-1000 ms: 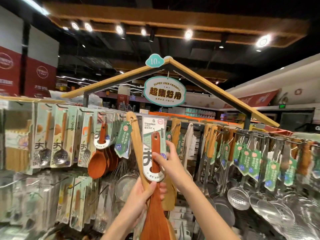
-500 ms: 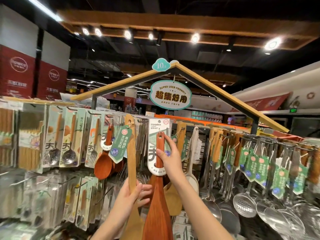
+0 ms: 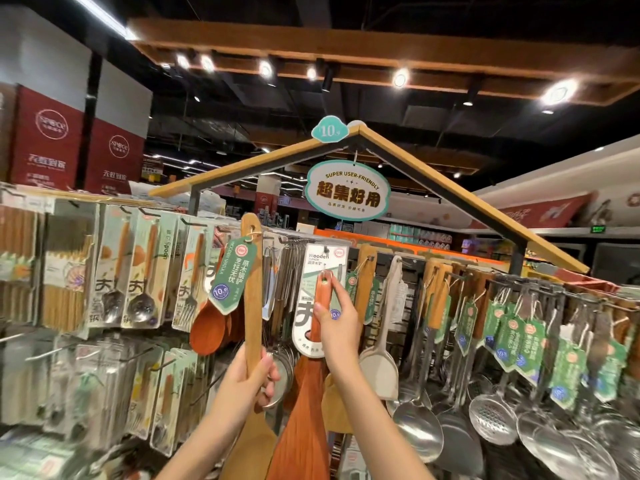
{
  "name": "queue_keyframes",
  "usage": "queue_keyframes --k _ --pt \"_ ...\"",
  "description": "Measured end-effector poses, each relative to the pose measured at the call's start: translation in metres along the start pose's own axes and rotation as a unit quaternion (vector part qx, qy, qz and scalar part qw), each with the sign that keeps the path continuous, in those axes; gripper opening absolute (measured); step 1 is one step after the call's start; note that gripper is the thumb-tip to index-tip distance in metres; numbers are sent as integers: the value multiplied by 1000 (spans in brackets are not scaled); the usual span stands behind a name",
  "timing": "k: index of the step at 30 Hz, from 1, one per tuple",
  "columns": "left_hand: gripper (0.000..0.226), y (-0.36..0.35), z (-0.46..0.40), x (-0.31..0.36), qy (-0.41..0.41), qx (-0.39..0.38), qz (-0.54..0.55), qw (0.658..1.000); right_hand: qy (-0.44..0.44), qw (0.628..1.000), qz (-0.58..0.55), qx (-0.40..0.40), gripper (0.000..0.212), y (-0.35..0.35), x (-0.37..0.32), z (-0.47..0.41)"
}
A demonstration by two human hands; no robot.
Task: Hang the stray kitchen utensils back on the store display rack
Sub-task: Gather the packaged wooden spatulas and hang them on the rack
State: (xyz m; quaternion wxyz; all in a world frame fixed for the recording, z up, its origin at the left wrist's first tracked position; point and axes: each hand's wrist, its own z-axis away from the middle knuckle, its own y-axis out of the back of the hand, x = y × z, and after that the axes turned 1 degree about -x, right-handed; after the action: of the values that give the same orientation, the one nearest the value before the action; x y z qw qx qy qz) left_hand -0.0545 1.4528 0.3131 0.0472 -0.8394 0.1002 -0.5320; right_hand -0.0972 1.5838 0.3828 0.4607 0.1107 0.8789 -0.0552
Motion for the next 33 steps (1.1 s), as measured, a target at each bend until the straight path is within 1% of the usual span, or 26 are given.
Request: queue_keyframes --k 4,7,10,13,16,18,20,22,24,25,26,28,30,31,33 --pt "12 -1 1 2 -7 -12 -18 1000 -14 1000 13 -8 56 2 7 -11" --pt "17 0 1 3 -10 -16 -35 999 -35 997 66 -7 59 3 13 -30" --pt "21 2 0 6 -11 -13 -34 999 -65 988 137 -25 65 4 23 -48" --pt "22 4 -2 10 -17 -15 -20 1000 -83 976 190 -60 75 6 36 -59" --pt "23 11 -2 10 -11 -19 0 1000 -105 968 196 -119 87 7 46 -66" --pt "21 16 -1 9 -3 -20 19 1000 -126 959 205 -150 92 7 45 -68" --pt "21 18 -1 7 -2 -24 29 999 -133 949 240 -155 85 10 45 -67" --pt "21 18 -2 4 -2 -29 39 999 -136 942 269 -150 71 13 42 -61" --pt "20 12 -5 0 6 -39 49 998 -110 953 250 -129 54 16 33 -52" --pt "19 7 -6 -2 11 -46 53 997 -89 964 220 -122 46 18 25 -47" --pt "18 1 -8 -5 16 -54 57 997 -70 974 179 -122 39 18 15 -43" --pt "19 -15 -12 -11 26 -77 66 994 -46 987 88 -123 33 19 -5 -33" --pt "23 -33 -15 -19 37 -104 72 991 -18 993 34 -111 33 25 -17 -23" --pt "26 -41 -15 -22 44 -115 73 990 -2 994 28 -102 38 28 -19 -17" --pt "28 -58 -16 -29 56 -134 69 987 33 995 51 -81 54 37 -17 -7"
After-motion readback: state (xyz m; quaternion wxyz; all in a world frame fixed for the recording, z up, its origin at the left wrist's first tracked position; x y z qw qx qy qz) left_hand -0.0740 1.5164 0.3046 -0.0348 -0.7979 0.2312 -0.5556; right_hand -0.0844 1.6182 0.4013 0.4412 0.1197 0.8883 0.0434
